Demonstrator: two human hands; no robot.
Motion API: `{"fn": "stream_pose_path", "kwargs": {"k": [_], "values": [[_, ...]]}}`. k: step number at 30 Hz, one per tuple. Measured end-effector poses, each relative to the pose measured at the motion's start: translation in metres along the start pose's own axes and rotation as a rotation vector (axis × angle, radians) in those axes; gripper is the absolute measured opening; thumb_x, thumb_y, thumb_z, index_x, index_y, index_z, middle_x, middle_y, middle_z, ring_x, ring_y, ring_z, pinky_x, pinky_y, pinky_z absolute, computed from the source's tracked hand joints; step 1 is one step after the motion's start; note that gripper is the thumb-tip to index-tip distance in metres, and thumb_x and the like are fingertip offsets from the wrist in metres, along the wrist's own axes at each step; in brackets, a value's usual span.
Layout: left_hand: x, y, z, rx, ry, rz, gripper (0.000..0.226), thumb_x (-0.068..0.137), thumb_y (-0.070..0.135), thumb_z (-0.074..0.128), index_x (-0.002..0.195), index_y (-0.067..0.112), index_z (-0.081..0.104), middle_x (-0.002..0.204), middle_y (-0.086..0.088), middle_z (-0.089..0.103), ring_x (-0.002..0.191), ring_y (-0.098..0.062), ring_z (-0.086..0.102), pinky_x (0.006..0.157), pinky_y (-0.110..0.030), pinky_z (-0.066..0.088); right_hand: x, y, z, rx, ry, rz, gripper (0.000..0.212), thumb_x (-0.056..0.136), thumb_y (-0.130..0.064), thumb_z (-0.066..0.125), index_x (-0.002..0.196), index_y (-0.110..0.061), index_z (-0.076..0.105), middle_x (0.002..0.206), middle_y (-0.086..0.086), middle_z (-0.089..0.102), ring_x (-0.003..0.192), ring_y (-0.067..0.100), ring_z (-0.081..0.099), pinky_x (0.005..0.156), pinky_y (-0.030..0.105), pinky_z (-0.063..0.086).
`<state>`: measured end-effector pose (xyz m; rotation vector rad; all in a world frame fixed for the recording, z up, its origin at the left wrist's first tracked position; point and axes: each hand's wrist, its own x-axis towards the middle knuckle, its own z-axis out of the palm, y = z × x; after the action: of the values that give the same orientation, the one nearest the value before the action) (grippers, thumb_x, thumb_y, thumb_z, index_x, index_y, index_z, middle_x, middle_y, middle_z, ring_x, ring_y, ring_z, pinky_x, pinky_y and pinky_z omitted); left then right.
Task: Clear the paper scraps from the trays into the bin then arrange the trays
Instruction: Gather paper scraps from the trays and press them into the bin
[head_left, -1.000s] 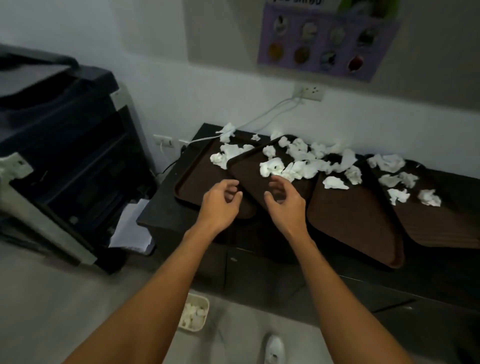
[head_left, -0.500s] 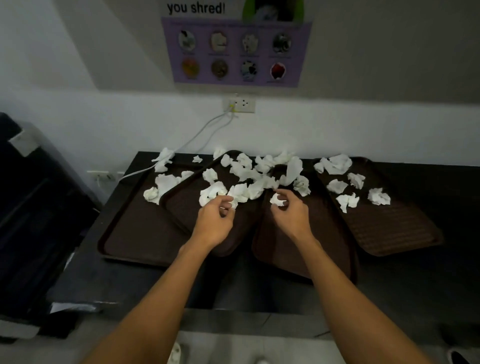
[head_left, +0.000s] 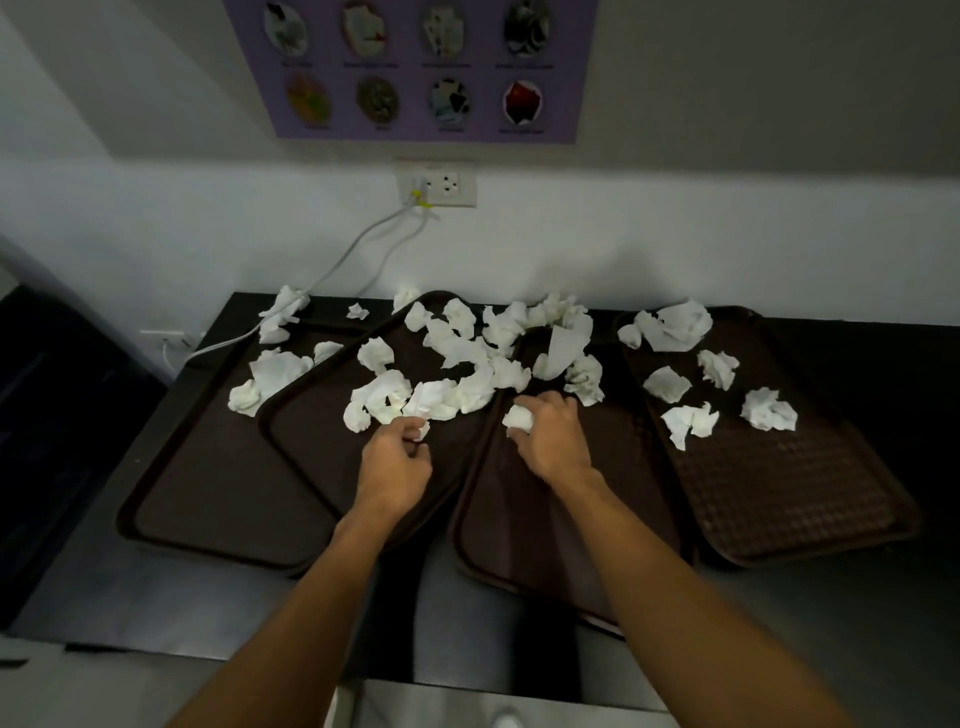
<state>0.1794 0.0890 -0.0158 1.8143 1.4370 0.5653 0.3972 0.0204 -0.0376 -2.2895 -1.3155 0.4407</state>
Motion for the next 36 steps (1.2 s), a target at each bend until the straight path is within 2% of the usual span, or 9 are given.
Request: {"fn": "stream_pose_path", "kwargs": {"k": [7,10,15,20,25,29,31,34,36], "values": [[0.017,-0.009,0.01,0.092,0.071,-0.048,0.043,0.089,0.008,0.073,0.131,0.013,0.061,0.126,-0.008,0.052,0.085,-0.01,0.06,0.084,-0.021,0.047,0.001,0.0,0.002,0.051,0.05,-0.059,0.033,0.09,0.001,0.064,0.119,-0.015,0.071,0.114,0.005,0.059,0.109,0.025,0.047,0.091,0.034,0.05],[0.022,-0.012,0.013,0.111,0.084,-0.028,0.044,0.089,0.012,0.076,0.13,0.016,0.062,0.129,-0.008,0.049,0.086,-0.013,0.06,0.084,-0.023,0.049,-0.001,0.0,-0.002,0.136,0.091,-0.047,0.034,0.091,-0.001,0.066,0.121,-0.014,0.071,0.113,0.003,0.059,0.109,0.023,0.05,0.089,0.025,0.043],[0.034,-0.011,0.011,0.149,0.108,-0.02,0.036,0.086,0.021,0.081,0.118,0.022,0.064,0.127,-0.007,0.048,0.099,-0.024,0.062,0.092,-0.037,0.056,-0.006,-0.002,-0.008,0.244,0.135,-0.043,0.034,0.09,-0.005,0.071,0.121,-0.018,0.071,0.109,-0.001,0.06,0.109,0.02,0.056,0.088,0.024,0.051],[0.034,-0.01,-0.003,0.193,0.166,0.031,0.022,0.087,0.011,0.075,0.108,0.016,0.07,0.112,-0.007,0.057,0.093,-0.024,0.061,0.085,-0.038,0.058,-0.01,-0.012,-0.009,0.299,0.128,-0.046,0.032,0.089,-0.008,0.074,0.118,-0.019,0.073,0.109,0.0,0.061,0.104,0.017,0.059,0.08,0.014,0.046],[0.004,-0.027,-0.017,0.121,0.202,0.049,0.021,0.088,0.01,0.071,0.11,0.012,0.072,0.106,-0.006,0.062,0.087,-0.02,0.062,0.078,-0.025,0.048,-0.042,-0.032,-0.008,0.323,0.147,-0.028,0.032,0.089,-0.007,0.075,0.118,-0.019,0.071,0.11,-0.001,0.063,0.103,0.014,0.06,0.076,0.006,0.042],[-0.003,-0.025,-0.013,0.049,0.22,0.052,0.017,0.089,0.013,0.07,0.106,0.013,0.071,0.101,-0.003,0.063,0.083,-0.015,0.062,0.076,-0.024,0.05,-0.043,-0.032,-0.012,0.376,0.158,-0.006,0.031,0.087,-0.007,0.077,0.113,-0.021,0.066,0.107,-0.001,0.066,0.099,0.013,0.062,0.082,0.02,0.051],[-0.007,-0.024,-0.013,0.011,0.222,0.057,0.018,0.09,0.015,0.07,0.108,0.014,0.07,0.102,-0.001,0.065,0.085,-0.013,0.063,0.076,-0.022,0.051,-0.045,-0.036,-0.011,0.383,0.159,0.001,0.028,0.087,-0.008,0.077,0.109,-0.022,0.066,0.105,-0.002,0.067,0.096,0.012,0.063,0.079,0.02,0.053],[-0.022,-0.03,-0.031,-0.055,0.232,0.082,0.019,0.092,0.016,0.068,0.111,0.016,0.069,0.099,0.003,0.069,0.089,-0.008,0.065,0.079,-0.017,0.052,-0.06,-0.054,-0.004,0.402,0.138,-0.014,0.027,0.088,-0.007,0.076,0.11,-0.02,0.068,0.103,-0.002,0.068,0.089,0.005,0.062,0.073,0.007,0.049],[-0.032,-0.035,-0.045,-0.097,0.24,0.088,0.02,0.092,0.015,0.069,0.112,0.017,0.069,0.098,0.005,0.07,0.089,-0.004,0.065,0.075,-0.005,0.047,-0.071,-0.07,0.002,0.424,0.112,-0.023,0.026,0.089,-0.005,0.076,0.112,-0.017,0.07,0.104,-0.001,0.069,0.085,-0.001,0.061,0.07,0.0,0.043]]}}
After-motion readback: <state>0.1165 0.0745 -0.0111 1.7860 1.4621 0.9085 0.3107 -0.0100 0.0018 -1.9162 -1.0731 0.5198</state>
